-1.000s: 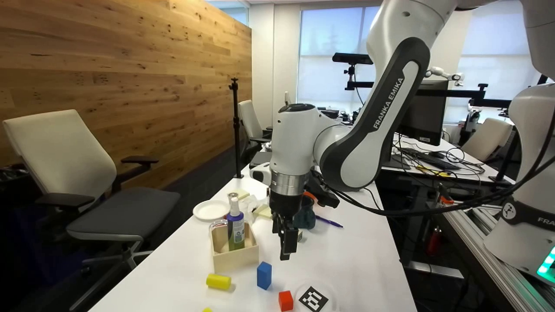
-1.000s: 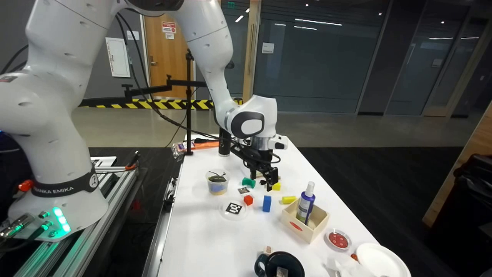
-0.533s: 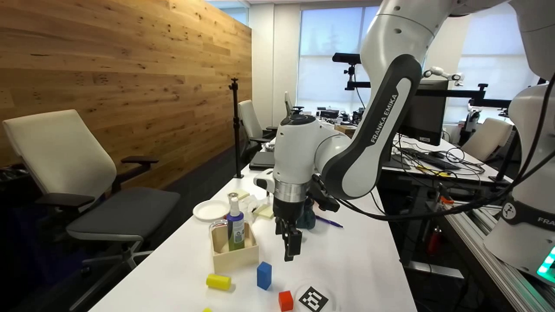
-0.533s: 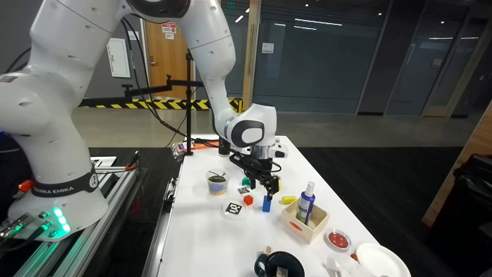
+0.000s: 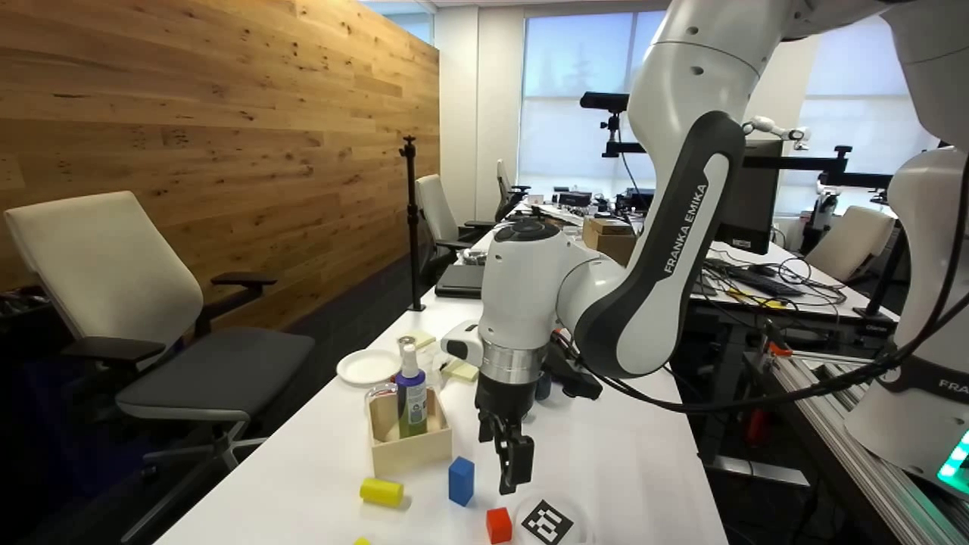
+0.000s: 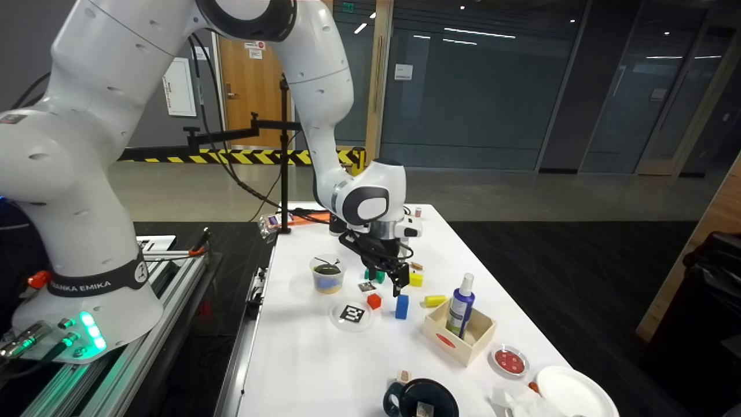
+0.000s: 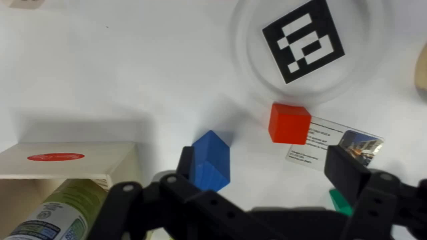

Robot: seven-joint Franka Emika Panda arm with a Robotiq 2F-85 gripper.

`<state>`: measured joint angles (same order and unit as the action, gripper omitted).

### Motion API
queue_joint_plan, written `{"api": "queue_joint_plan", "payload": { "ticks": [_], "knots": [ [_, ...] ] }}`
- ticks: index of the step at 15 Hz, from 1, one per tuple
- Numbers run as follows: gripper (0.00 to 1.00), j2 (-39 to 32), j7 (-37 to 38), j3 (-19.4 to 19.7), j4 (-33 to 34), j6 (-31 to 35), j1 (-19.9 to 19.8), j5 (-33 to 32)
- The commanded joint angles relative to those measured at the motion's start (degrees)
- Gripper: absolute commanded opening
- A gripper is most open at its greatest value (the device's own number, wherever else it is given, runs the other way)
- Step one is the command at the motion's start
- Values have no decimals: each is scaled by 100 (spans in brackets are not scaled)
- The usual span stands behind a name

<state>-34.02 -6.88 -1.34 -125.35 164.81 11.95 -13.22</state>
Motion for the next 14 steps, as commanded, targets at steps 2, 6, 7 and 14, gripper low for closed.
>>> {"api": "queue_joint_plan", "payload": {
  "ticks": [2,6,7,14],
  "knots": [
    [100,-82,-1,-206,184,55,-77,61],
    [100,-73,44,-153,381,-161,-114,102],
    [100,-27,14,-113,232,-25,-41,-10],
    [100,11,170,124,209,-35,26,-68]
  ]
}}
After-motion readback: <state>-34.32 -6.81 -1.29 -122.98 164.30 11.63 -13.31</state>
